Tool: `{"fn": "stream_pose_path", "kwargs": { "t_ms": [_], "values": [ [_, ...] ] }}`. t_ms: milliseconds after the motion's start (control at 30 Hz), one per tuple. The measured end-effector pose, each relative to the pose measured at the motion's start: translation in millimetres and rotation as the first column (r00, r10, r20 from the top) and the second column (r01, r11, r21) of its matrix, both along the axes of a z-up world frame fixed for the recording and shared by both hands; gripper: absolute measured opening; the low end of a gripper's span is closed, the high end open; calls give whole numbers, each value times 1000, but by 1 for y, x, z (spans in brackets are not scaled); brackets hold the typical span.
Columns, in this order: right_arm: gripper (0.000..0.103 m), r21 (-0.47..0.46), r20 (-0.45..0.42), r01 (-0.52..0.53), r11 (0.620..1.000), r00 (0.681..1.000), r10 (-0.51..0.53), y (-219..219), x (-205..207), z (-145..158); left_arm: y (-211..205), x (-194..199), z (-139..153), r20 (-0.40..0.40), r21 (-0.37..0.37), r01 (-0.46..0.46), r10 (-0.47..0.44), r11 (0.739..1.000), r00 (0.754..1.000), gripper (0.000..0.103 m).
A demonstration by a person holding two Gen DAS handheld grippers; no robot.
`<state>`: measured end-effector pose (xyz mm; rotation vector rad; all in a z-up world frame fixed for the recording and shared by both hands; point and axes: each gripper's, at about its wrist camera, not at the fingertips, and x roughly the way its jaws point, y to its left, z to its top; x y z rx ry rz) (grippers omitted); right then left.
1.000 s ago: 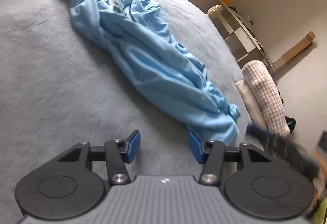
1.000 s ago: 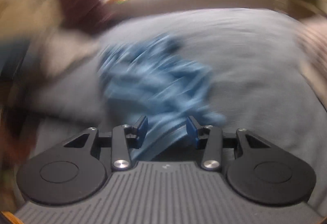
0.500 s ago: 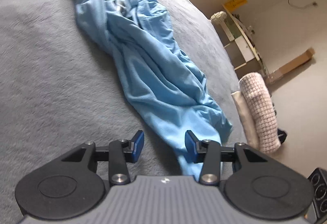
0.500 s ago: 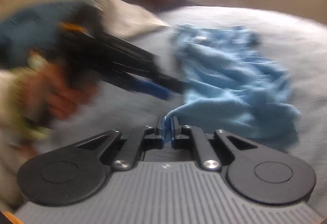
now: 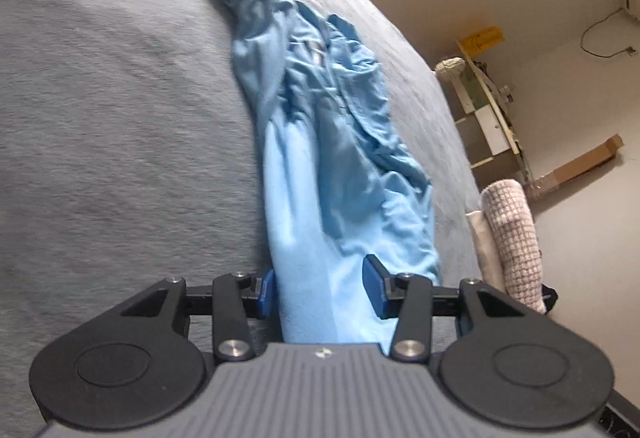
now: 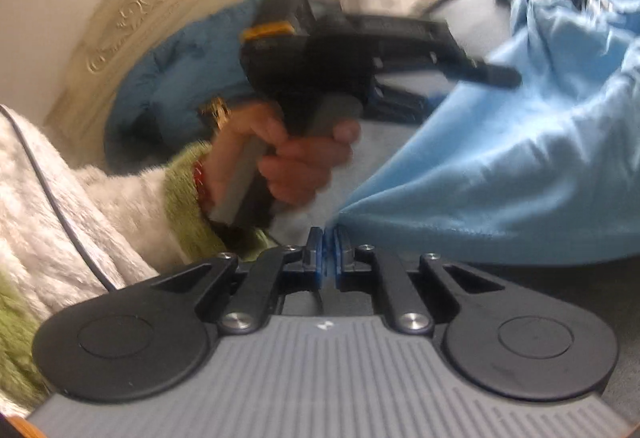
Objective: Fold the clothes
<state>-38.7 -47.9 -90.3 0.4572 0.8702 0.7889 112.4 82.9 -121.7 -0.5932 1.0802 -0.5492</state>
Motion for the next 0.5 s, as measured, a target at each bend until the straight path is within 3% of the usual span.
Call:
{"fn": "stream_pose_path", "kwargs": {
  "t_ms": [100,167,300,367,433,500],
  "values": [
    [11,-95,-100,-4,995,995,-5,5,7,-11,0,-2,-3,-7,37,12,-11,999,1000,45],
    [24,-137,-120,-11,990,993,-6,2,9,-6,-2,-5,-1,16,67,33,-34,997,999,46],
    [35,-114,-21,-46,992,999,43,-17,14,34,-8,-13,5,64,161,63,-74,985,995,46],
    [54,-71,42,-3,998,999,6,-33,26,55,-8,-17,4,82,187,64,-81,980,993,46],
    [60,-49,99,58,997,994,-53,-47,46,72,-9,-21,6,102,213,65,-88,975,991,46],
    [63,-90,150,143,986,980,-129,-48,80,83,-12,-25,5,110,250,72,-102,965,989,46]
  ]
}}
